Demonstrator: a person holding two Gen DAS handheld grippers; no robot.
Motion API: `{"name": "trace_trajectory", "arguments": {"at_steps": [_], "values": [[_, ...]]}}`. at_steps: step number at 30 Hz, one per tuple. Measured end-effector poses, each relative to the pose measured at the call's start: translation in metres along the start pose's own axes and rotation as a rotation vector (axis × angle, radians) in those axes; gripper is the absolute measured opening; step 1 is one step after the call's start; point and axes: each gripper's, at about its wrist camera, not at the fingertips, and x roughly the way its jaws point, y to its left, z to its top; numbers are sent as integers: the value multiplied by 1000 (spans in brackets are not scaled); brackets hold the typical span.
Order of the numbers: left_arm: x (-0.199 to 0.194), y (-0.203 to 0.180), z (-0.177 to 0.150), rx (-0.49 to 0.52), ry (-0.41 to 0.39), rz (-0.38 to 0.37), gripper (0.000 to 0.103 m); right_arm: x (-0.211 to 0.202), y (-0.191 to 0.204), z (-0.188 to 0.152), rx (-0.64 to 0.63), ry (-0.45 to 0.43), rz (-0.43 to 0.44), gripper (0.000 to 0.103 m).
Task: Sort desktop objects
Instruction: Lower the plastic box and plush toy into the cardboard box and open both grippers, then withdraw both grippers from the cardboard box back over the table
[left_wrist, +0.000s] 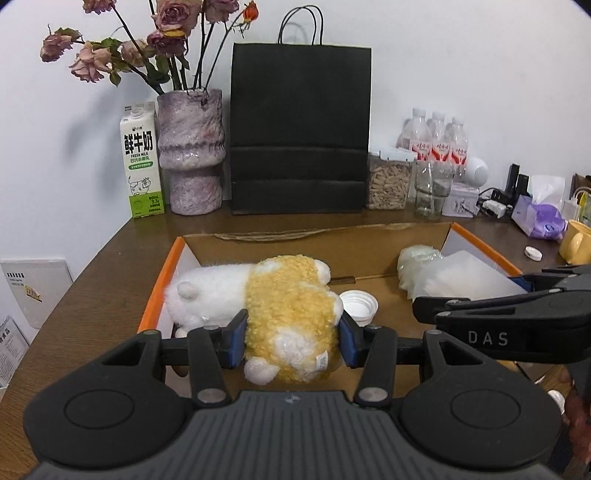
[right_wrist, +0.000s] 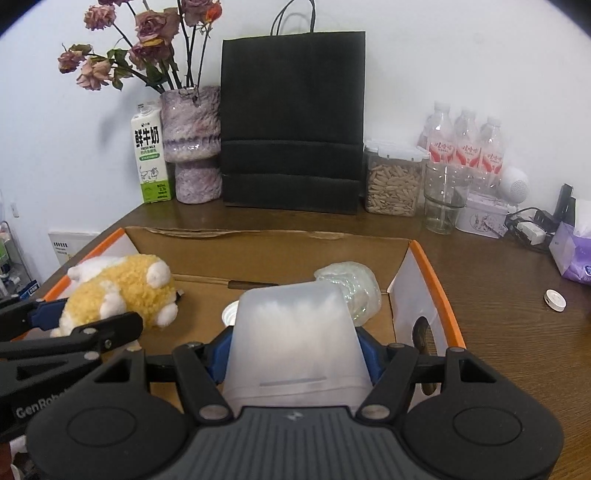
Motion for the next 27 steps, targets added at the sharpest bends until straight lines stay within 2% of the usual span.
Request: {"name": "trace_trajectory", "arguments": {"at_steps": [4, 6, 11, 16, 18, 19, 27], "values": [[1, -1, -1, 11, -6, 12, 54, 3, -2, -1, 3, 13, -2, 69], [0, 0, -1, 11, -10, 18, 57, 1, -5, -1, 18, 9, -6, 86], [-10, 2, 2, 0, -42, 20, 74, -7, -8, 0, 24, -7, -2, 92], [-26, -3, 7, 18, -106, 55, 103, -21, -14, 2, 41, -21, -3, 94], [-38, -5, 9, 23, -144, 67, 103, -29, -15, 4, 42, -30, 0, 102], [-43, -6, 10, 24, -157, 72, 103, -35, -16, 5, 42, -38, -7, 103], [-89, -9, 0, 30, -196, 71, 103, -90, -27, -11, 18, -97, -6, 103]]}}
